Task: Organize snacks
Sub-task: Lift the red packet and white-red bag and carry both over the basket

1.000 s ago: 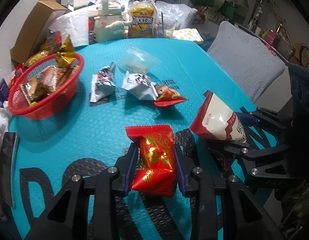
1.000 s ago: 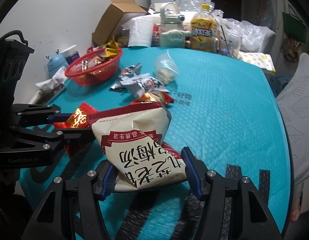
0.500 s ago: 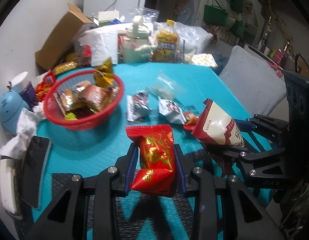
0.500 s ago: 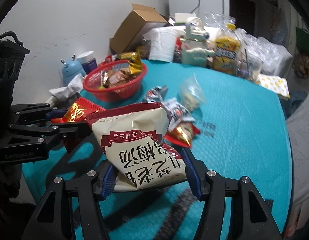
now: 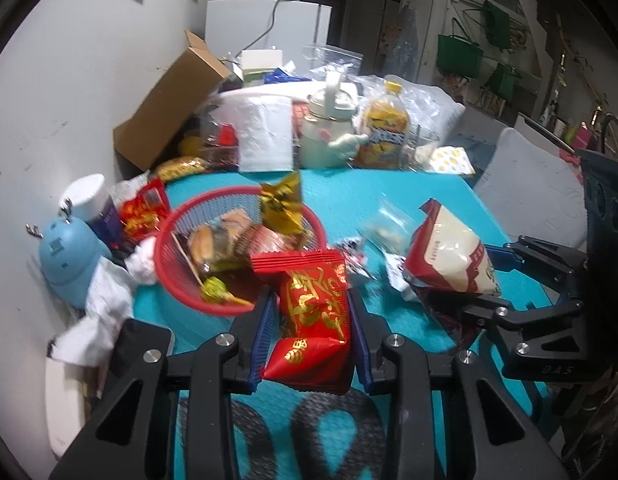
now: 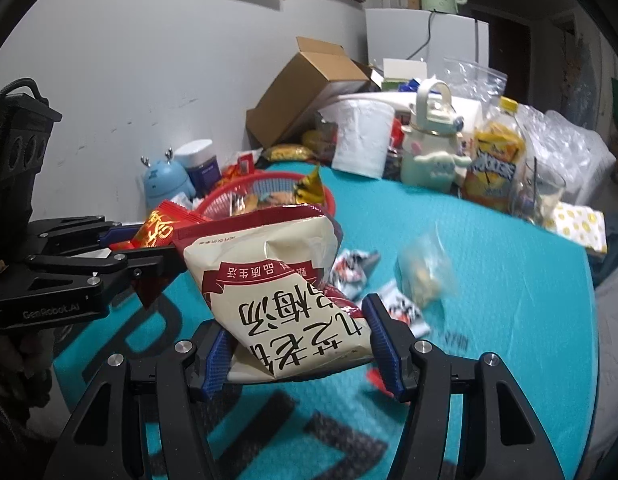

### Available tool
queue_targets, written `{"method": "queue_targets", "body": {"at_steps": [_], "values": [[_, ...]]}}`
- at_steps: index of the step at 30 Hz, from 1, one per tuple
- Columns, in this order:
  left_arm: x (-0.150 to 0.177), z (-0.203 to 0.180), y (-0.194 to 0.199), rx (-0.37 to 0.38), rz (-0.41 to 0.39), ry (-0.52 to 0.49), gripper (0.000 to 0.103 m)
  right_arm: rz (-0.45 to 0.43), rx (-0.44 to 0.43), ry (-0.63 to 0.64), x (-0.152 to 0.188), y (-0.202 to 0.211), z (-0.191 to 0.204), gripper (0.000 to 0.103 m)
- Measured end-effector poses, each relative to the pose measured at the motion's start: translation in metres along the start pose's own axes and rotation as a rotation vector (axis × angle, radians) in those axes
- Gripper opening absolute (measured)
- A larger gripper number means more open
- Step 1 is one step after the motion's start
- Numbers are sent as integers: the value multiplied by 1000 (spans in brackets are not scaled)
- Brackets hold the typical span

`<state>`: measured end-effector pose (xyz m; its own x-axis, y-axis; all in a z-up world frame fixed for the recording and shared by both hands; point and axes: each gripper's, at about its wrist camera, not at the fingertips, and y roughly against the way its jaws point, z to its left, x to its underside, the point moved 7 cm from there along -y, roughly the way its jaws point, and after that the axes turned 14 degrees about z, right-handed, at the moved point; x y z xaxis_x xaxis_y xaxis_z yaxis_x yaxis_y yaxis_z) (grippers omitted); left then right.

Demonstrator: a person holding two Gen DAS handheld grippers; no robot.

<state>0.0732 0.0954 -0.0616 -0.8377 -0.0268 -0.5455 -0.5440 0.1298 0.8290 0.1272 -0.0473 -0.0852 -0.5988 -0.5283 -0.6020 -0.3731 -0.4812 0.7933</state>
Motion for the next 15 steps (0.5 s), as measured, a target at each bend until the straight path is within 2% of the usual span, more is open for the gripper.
{"method": "queue_targets", "body": {"at_steps": [8, 15], "values": [[-25, 24, -10, -71, -19, 0, 34, -12, 0, 33, -27, -12, 0, 60], [-35, 43, -35, -98, 36, 14, 34, 1, 8, 27, -37, -26, -6, 60]]}}
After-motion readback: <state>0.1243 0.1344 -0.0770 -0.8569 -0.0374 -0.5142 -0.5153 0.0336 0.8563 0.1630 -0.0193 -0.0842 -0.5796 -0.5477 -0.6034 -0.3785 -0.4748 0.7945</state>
